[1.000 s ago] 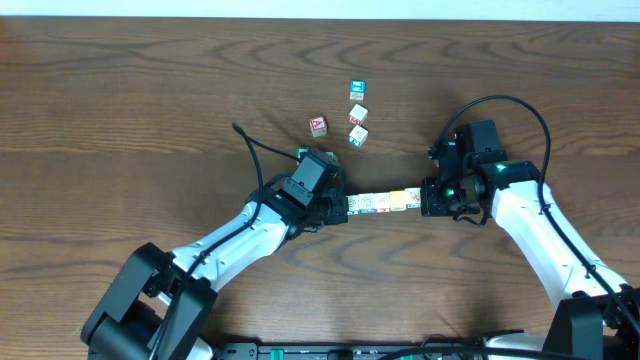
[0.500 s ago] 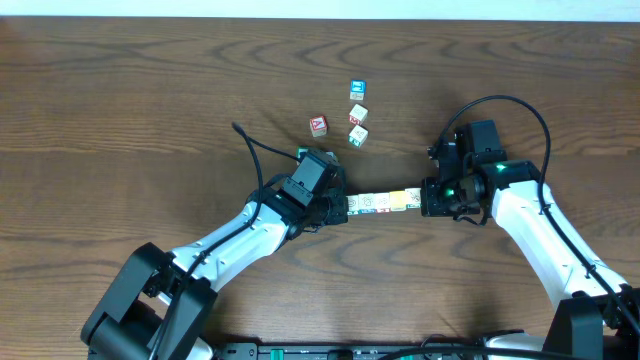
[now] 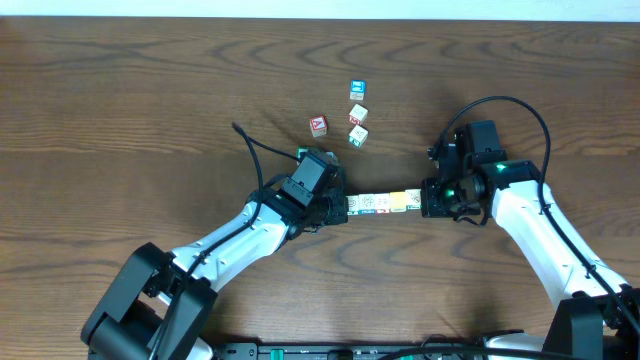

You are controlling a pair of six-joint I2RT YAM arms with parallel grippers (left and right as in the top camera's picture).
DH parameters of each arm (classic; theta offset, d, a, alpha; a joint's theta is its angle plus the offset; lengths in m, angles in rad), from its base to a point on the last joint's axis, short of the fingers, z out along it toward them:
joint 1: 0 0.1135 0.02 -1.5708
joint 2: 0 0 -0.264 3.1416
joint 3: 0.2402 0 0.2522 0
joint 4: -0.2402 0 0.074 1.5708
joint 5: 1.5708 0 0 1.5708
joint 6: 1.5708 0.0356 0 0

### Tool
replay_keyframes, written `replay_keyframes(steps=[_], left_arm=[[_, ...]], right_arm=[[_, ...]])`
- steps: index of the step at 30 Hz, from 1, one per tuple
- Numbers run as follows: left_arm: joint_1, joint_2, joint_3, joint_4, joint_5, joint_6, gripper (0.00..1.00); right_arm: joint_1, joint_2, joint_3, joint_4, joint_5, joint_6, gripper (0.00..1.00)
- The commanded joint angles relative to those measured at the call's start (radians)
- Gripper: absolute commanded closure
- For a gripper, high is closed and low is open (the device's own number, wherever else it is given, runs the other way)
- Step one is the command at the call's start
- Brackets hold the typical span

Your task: Lift 5 blocks

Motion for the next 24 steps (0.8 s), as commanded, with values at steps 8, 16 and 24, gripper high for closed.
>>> replay_keyframes(steps=[8,16,24], left_arm=[[-0.039,-0.054,0.086,0.050,0.167,-0.013,0.93],[-0.039,-0.060,0.087,0.050,0.167,-0.013,0.93],[-0.037,-0.099,0.087,0.050,0.166,-0.012,0.93]], right_arm=[[0.065,-0.032,0.022,0.002,-0.263,-0.014,0.99],[0.065,-0.032,0.023,0.000,-0.263,-0.014,0.99],[0.065,-0.032,0.023,0.001,-0.263,-0.014,0.99]])
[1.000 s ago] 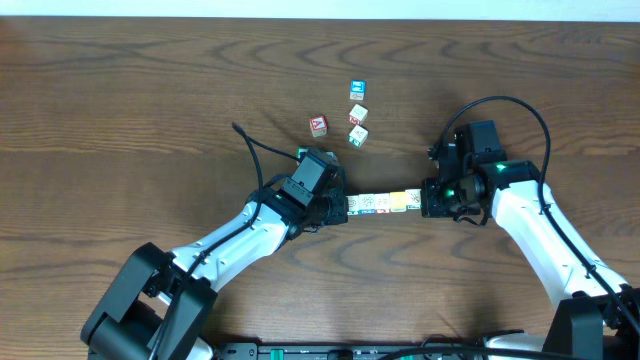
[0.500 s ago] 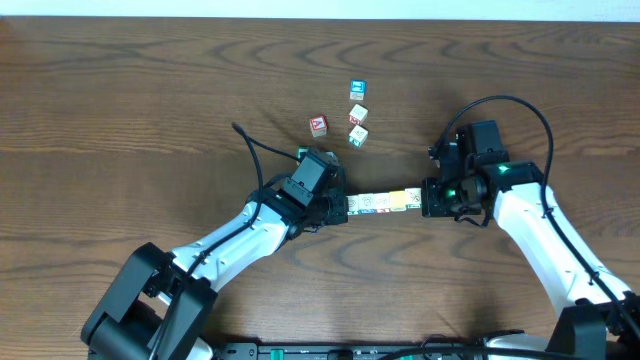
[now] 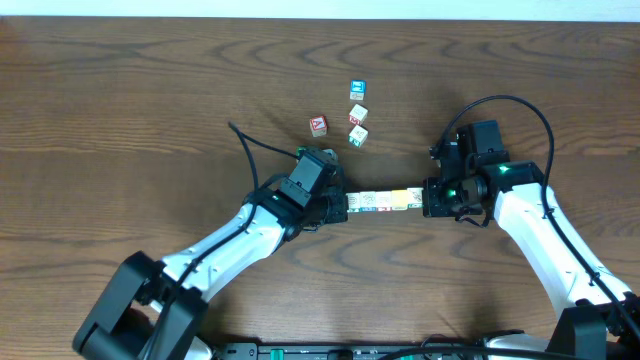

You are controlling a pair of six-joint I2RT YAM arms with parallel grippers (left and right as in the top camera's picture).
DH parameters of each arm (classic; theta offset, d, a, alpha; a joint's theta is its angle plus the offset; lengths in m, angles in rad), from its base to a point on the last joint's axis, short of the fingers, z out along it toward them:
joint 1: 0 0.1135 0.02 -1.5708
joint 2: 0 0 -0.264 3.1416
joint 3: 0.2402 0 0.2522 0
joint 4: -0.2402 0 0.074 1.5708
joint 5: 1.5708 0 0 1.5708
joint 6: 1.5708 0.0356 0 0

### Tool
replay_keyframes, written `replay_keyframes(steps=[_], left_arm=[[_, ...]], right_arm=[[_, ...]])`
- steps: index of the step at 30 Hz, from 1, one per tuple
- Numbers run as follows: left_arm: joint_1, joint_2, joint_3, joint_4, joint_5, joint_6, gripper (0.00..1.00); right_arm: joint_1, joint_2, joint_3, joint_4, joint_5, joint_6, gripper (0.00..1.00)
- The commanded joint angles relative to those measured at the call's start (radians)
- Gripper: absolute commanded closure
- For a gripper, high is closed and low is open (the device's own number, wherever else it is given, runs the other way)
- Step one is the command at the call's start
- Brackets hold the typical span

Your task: Lift 5 blocks

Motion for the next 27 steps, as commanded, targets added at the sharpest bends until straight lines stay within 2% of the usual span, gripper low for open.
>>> replay_keyframes(steps=[1,27], left_arm=[[-0.037,-0.060,0.087,0.054,0.167,-0.012,0.93],[-0.037,-0.065,0.088,0.054,0.168,-0.012,0.93]], right_arm=[[0.065,-0.008,0.022,0.005,-0.271,-0.014,0.99],[0.065,-0.019,0.055,-0.020,-0.270,-0.015,0.99]])
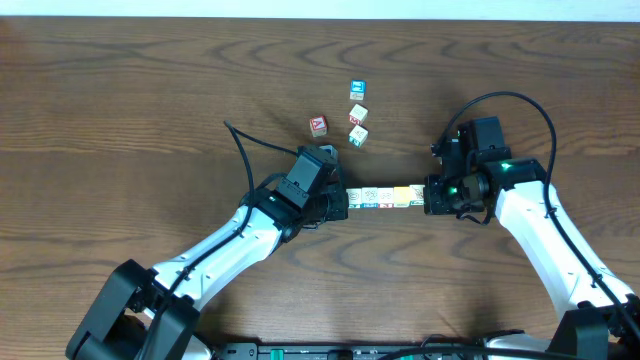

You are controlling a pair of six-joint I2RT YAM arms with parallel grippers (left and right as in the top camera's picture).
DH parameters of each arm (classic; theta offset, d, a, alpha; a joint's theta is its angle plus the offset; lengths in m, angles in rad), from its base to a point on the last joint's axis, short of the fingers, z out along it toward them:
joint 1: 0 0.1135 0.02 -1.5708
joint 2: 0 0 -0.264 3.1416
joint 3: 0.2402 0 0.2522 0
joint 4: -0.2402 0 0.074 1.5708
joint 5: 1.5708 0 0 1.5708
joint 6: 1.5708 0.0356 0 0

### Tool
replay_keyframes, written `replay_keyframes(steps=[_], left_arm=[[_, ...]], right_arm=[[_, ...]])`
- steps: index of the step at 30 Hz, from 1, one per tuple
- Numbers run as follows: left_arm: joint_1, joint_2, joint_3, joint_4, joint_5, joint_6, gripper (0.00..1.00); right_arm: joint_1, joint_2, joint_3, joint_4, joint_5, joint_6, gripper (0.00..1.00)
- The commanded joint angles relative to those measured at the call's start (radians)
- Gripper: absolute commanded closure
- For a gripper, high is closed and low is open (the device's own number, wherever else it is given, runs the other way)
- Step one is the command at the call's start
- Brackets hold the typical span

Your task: Lift 5 blocks

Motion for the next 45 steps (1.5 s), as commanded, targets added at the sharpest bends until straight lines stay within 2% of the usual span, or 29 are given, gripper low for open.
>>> replay_keyframes(steps=[1,38,45], left_arm=[[-0.037,-0.034,0.086,0.051,0.175,-0.012,0.93],[-0.037,-0.062,0.087,0.050,0.175,-0.009,0.93],[-0.037,-0.062,0.087,0.050,0.175,-0.008,0.93]], right_arm=[[0.065,-0.016,0.026,0.007,-0.286,-0.015,0.99],[0.065,-0.045,0.031,-0.012,-0.286,-0.015,0.99],[0.065,-0.045,0.031,-0.023,-0.286,-0.051,0.99]])
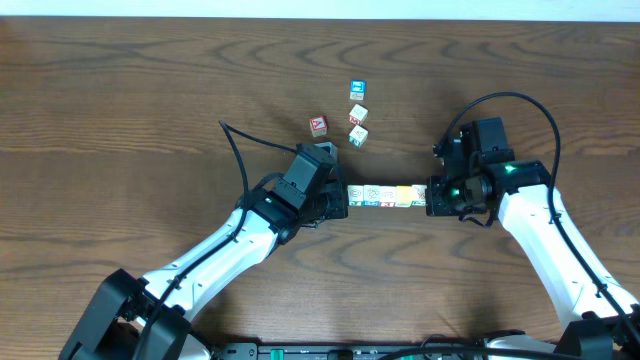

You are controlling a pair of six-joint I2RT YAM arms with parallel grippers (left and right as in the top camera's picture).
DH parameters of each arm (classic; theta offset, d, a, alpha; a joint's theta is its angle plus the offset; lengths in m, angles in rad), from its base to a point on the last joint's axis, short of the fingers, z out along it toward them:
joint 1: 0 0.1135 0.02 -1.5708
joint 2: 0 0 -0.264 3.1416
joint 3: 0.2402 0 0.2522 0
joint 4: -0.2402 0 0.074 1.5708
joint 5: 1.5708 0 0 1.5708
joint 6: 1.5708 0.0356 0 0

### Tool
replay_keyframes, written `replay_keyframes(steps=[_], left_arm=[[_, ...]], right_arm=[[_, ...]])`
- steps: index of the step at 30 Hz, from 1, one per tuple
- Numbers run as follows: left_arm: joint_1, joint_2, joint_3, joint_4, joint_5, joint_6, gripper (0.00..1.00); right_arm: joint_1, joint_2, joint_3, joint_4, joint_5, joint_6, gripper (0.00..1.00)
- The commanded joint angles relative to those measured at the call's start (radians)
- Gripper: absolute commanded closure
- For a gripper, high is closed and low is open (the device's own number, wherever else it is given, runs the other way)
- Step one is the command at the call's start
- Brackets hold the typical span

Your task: Lift 5 blocks

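A row of several small picture blocks stretches left to right at the table's middle, pinched end to end between my two grippers. My left gripper presses on the row's left end and my right gripper on its right end. The wrist bodies cover the fingers from above, so how the jaws stand is hidden. Whether the row is off the wood cannot be told for sure from this overhead view.
Several loose blocks lie behind the row: a red one, a blue one, a white one and a green-marked one. A black cable loops off the left arm. The brown wooden table spreads to all sides.
The row and both grippers sit marginally farther from the front edge. The left arm reaches out more. The loose blocks have not moved.
At the oldest moment the row was pinched between both grippers, nearer the front. At each later moment row and grippers stood a little farther back in the view, the arms stretched more. The pinch has held throughout.
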Motion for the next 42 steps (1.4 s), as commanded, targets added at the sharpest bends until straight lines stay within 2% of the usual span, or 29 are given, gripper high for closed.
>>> replay_keyframes(steps=[1,42], left_arm=[[-0.038,-0.024,0.087,0.050,0.175,-0.009,0.93],[-0.038,-0.062,0.088,0.049,0.174,-0.005,0.93]], right_arm=[[0.065,-0.016,0.028,0.003,-0.293,-0.043,0.99],[0.065,-0.016,0.059,-0.039,-0.282,-0.062,0.99]])
